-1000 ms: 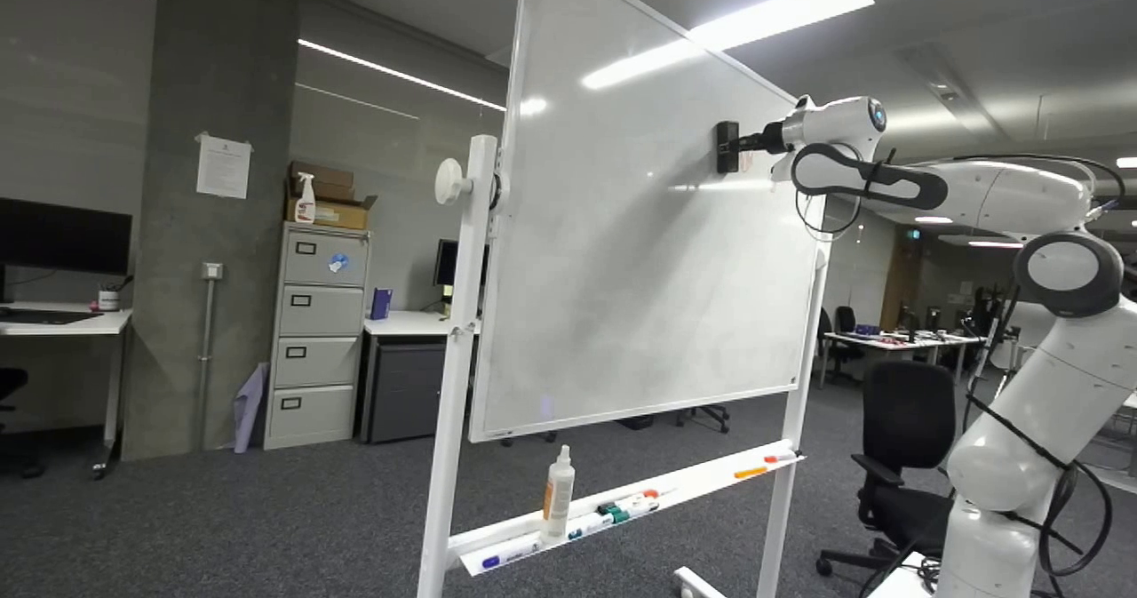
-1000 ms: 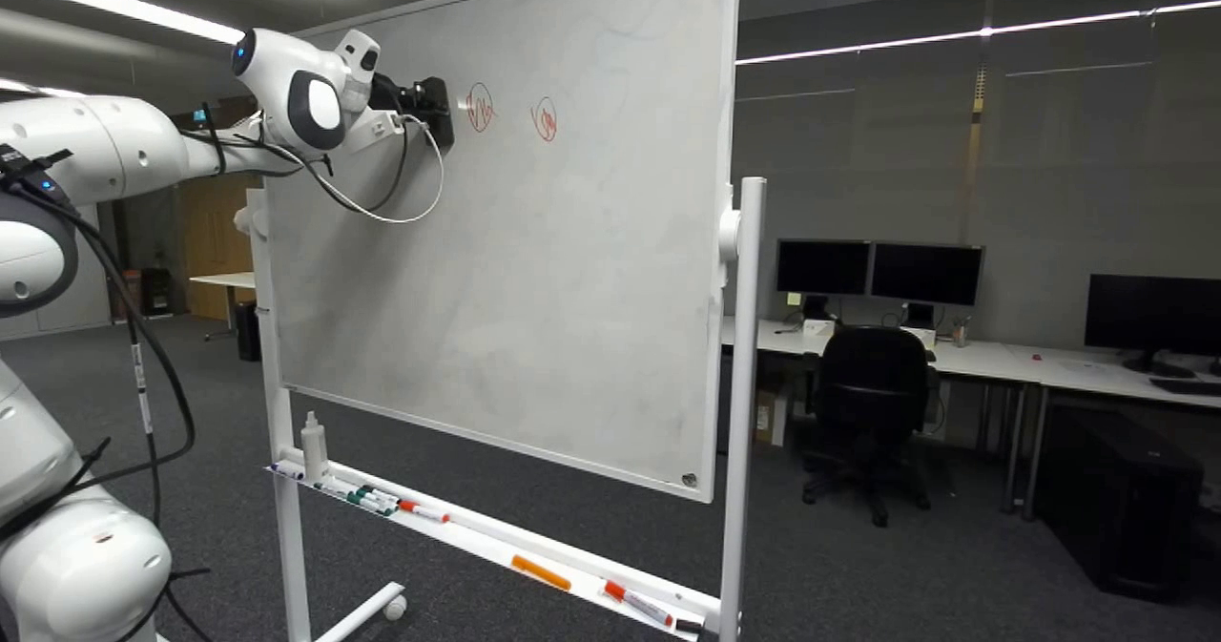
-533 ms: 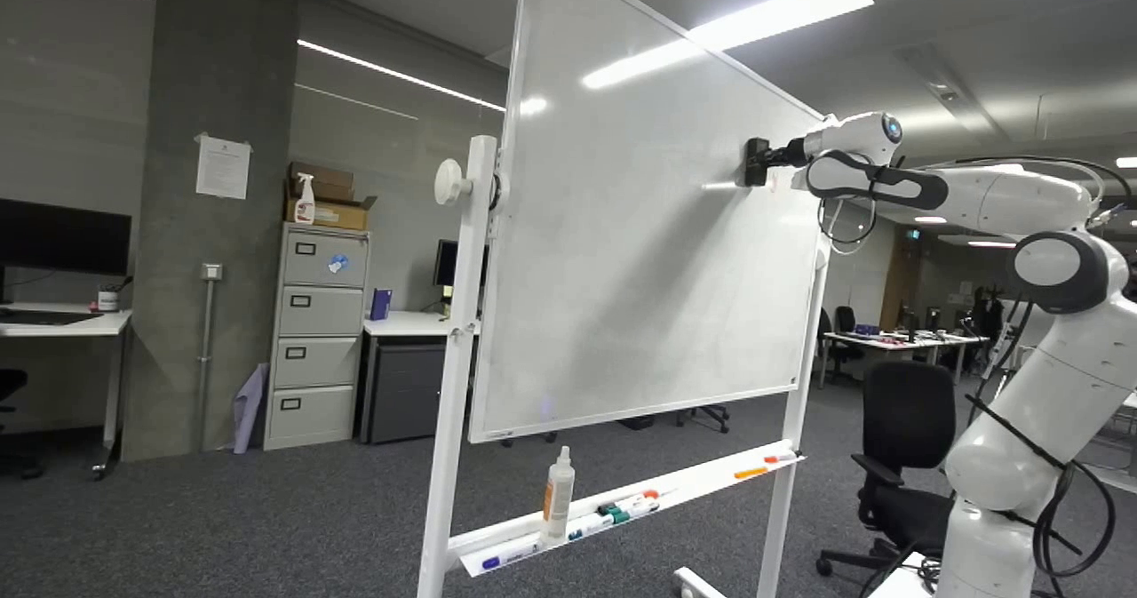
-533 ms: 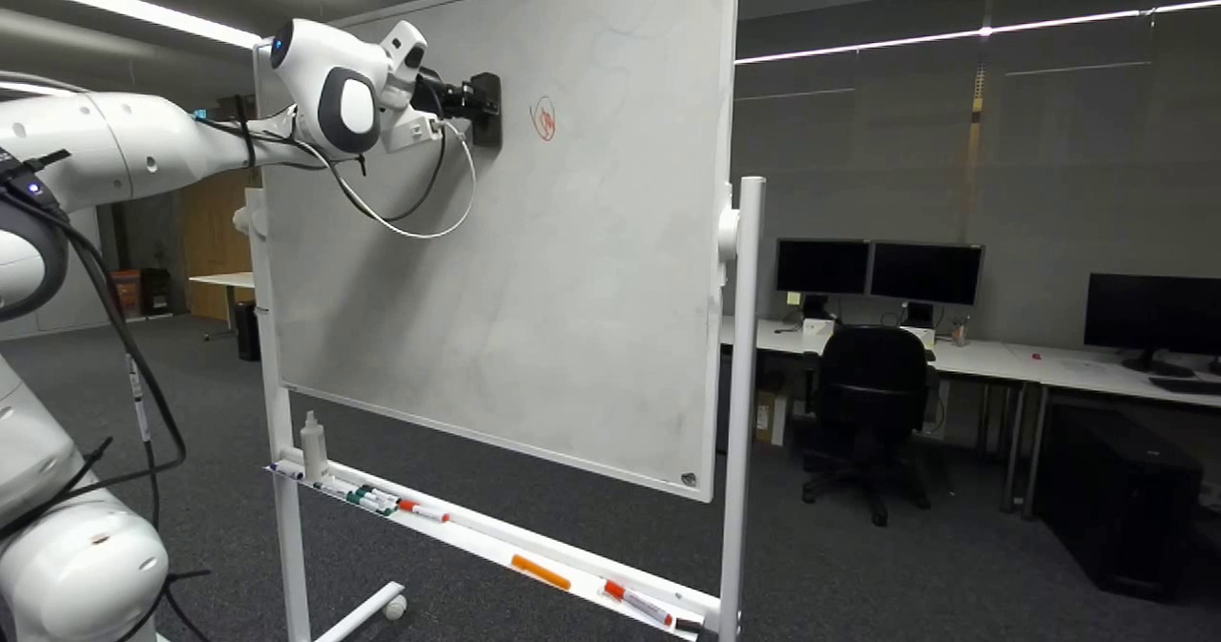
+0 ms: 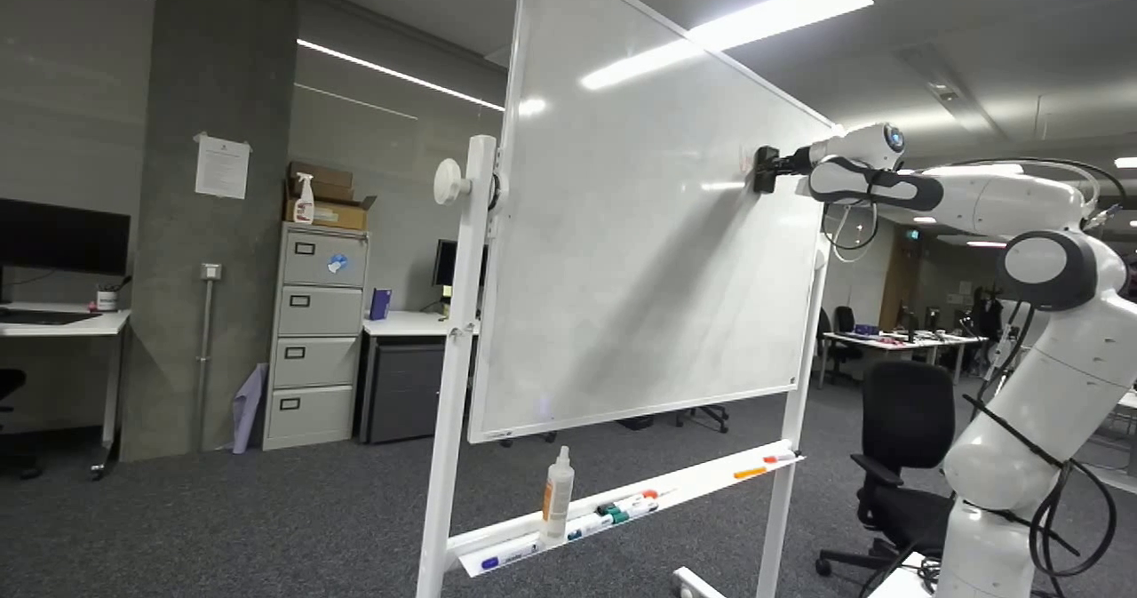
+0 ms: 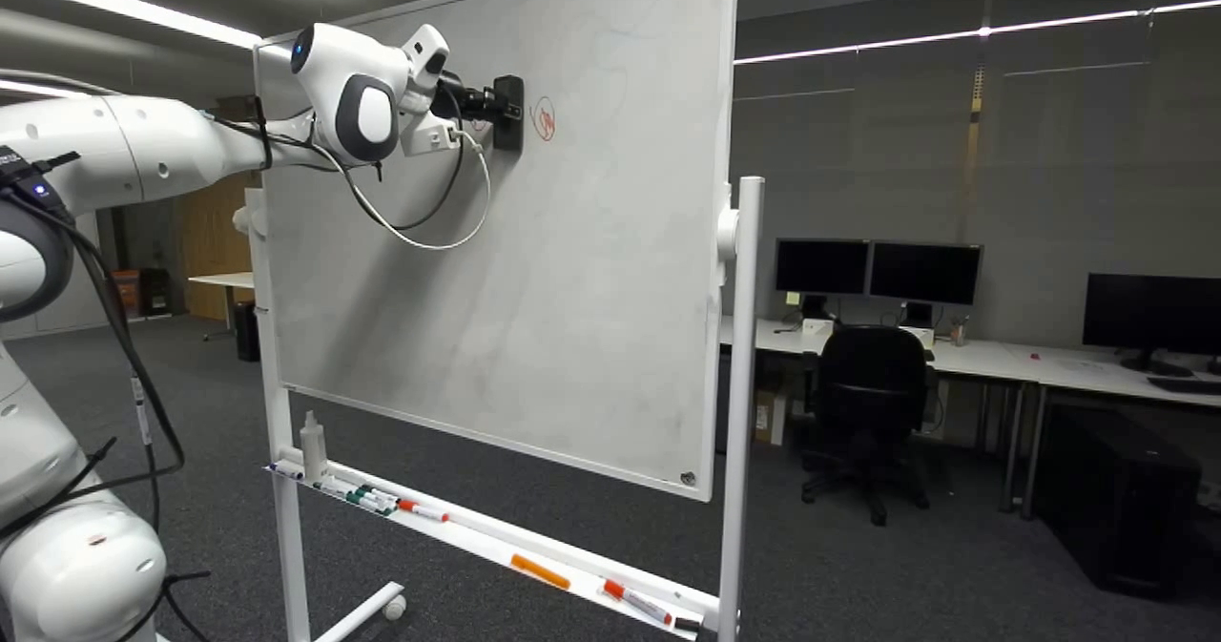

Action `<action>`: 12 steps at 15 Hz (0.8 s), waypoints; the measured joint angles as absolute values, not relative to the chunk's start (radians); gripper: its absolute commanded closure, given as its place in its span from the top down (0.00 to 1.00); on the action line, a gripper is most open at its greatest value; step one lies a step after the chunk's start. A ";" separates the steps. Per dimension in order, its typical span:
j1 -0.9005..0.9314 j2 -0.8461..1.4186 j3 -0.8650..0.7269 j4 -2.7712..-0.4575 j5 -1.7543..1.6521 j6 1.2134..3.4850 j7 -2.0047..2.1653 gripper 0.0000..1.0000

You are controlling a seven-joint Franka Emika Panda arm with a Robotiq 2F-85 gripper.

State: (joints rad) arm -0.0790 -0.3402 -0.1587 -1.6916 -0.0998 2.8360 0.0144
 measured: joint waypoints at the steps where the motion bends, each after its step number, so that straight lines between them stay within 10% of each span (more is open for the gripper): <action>1: -0.078 -0.340 -0.154 -1.691 -0.100 2.836 0.014 0.31; 12: 0.005 -0.345 -0.045 -1.663 -0.100 2.836 -0.051 0.31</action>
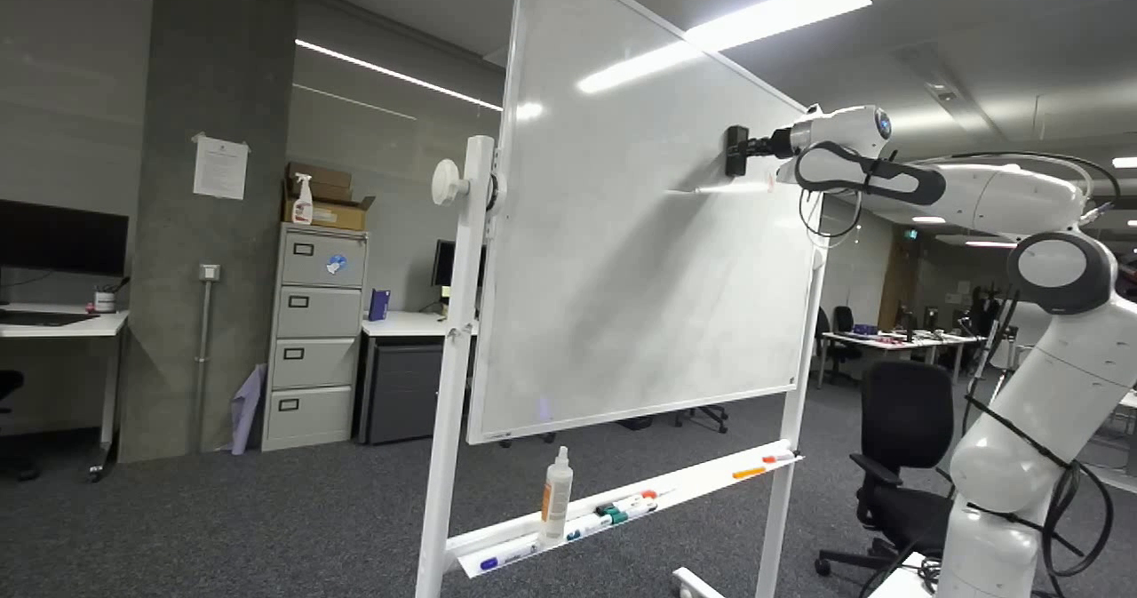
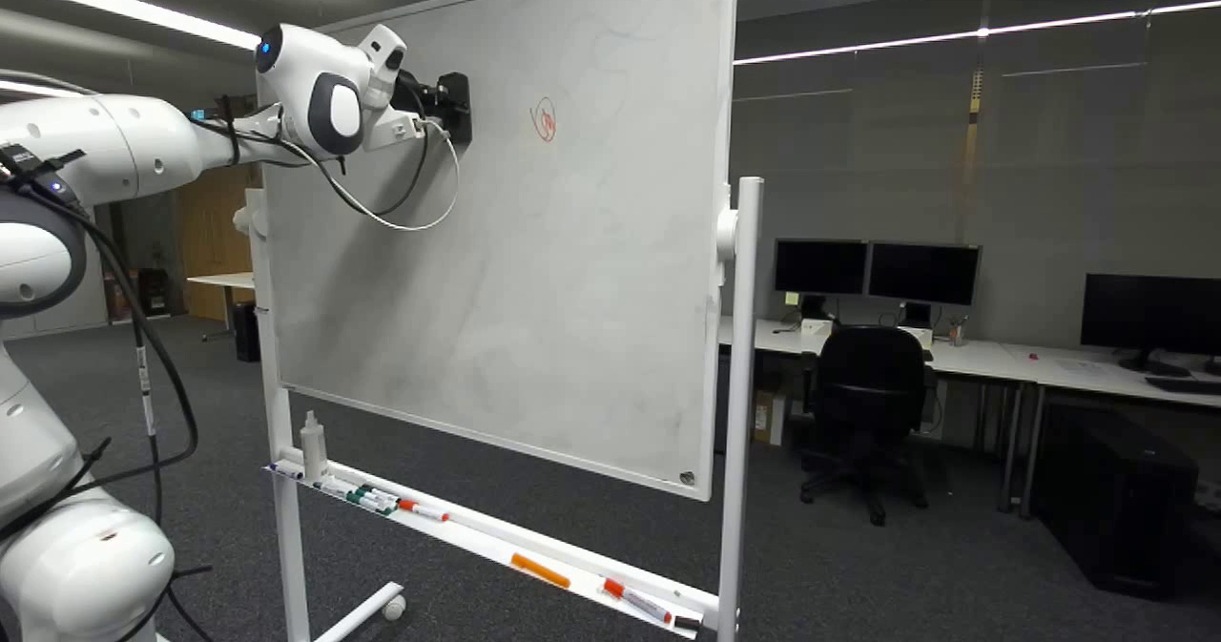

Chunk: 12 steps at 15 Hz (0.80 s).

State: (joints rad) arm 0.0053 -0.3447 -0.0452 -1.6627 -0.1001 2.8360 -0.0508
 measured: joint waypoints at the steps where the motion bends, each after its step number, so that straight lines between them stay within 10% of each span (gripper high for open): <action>1: 0.019 -0.345 -0.039 -1.663 -0.100 2.836 -0.059 0.31; 12: 0.113 -0.354 -0.105 -1.665 -0.015 2.836 -0.130 0.31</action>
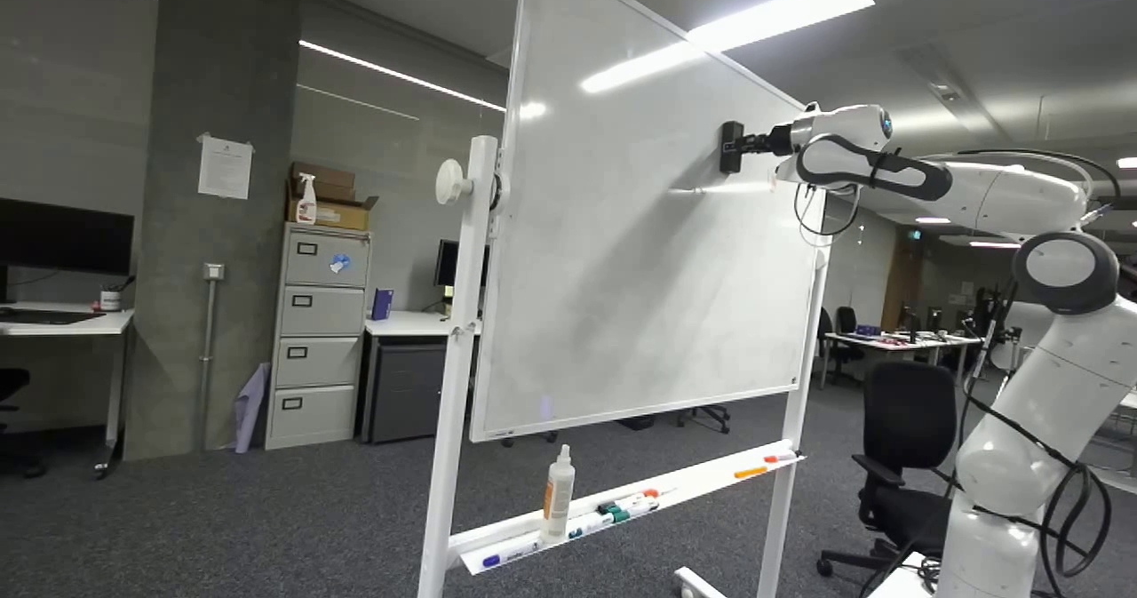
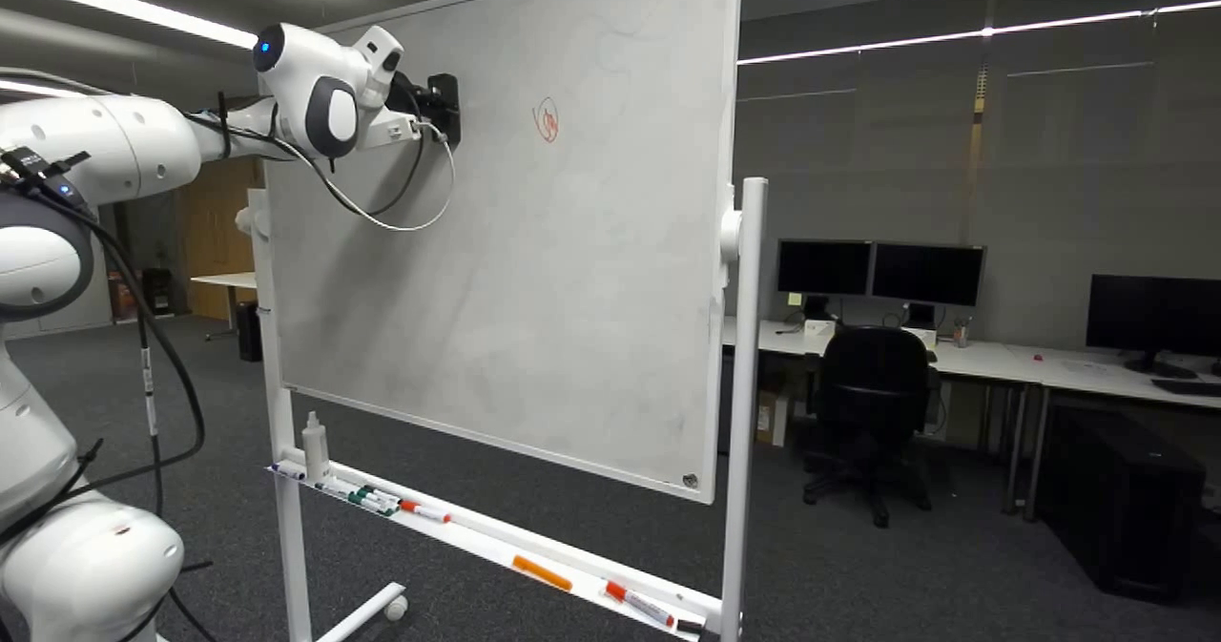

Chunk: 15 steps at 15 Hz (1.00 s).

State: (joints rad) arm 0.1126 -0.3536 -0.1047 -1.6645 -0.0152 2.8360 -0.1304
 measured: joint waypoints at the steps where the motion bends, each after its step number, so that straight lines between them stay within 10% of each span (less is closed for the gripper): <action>1: 0.116 -0.356 -0.128 -1.666 0.000 2.836 -0.131 0.31; 15: 0.051 -0.355 -0.438 -1.792 0.207 2.838 -0.144 0.31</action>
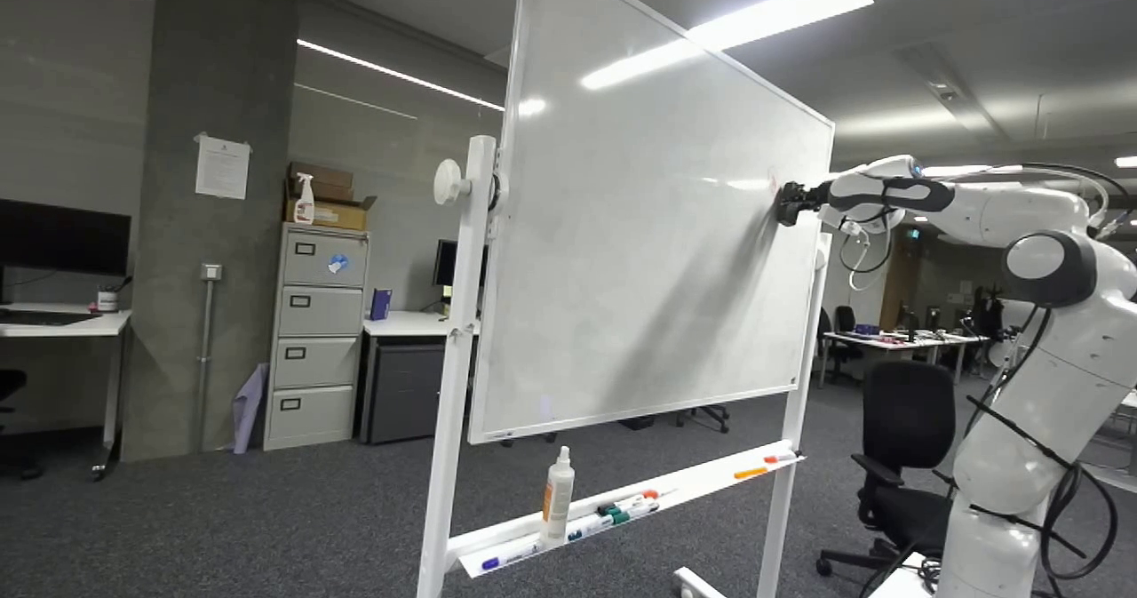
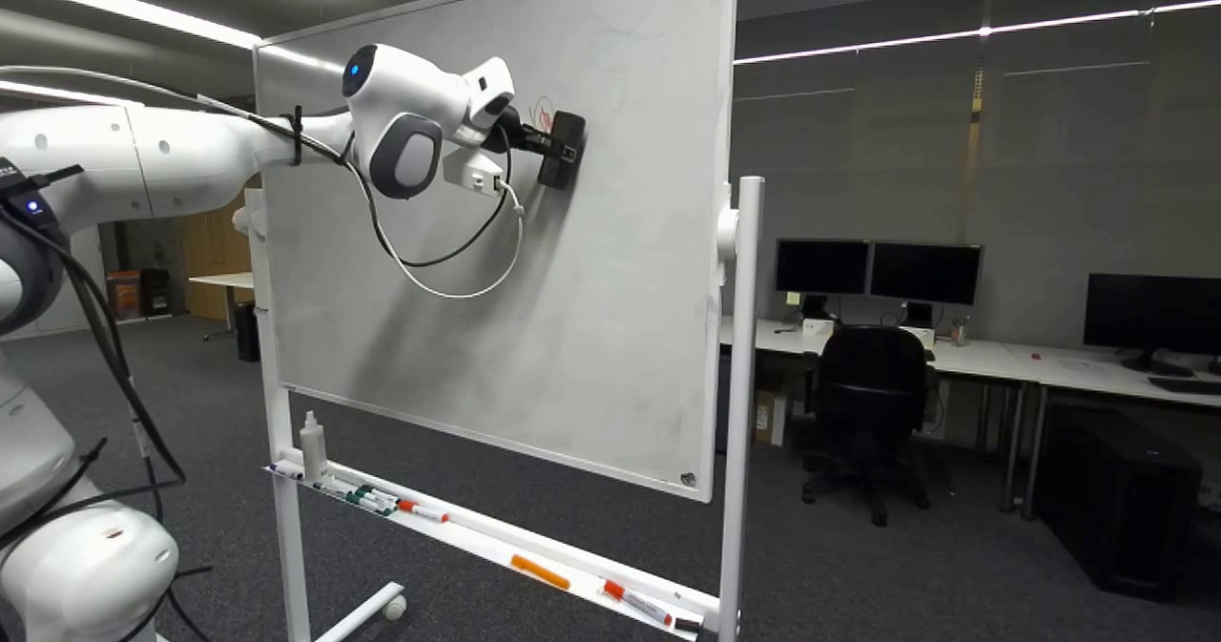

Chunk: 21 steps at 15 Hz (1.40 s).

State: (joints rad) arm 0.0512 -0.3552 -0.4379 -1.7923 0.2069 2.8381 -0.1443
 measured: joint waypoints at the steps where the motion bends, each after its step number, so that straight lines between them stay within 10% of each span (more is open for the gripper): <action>1: 0.056 -0.355 -0.450 -1.795 0.212 2.838 -0.144 0.31; 21: 0.373 -0.366 -0.475 -1.645 0.222 2.838 -0.309 0.31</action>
State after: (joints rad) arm 0.3734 -0.3665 -0.4751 -1.6447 0.2218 2.8383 -0.3091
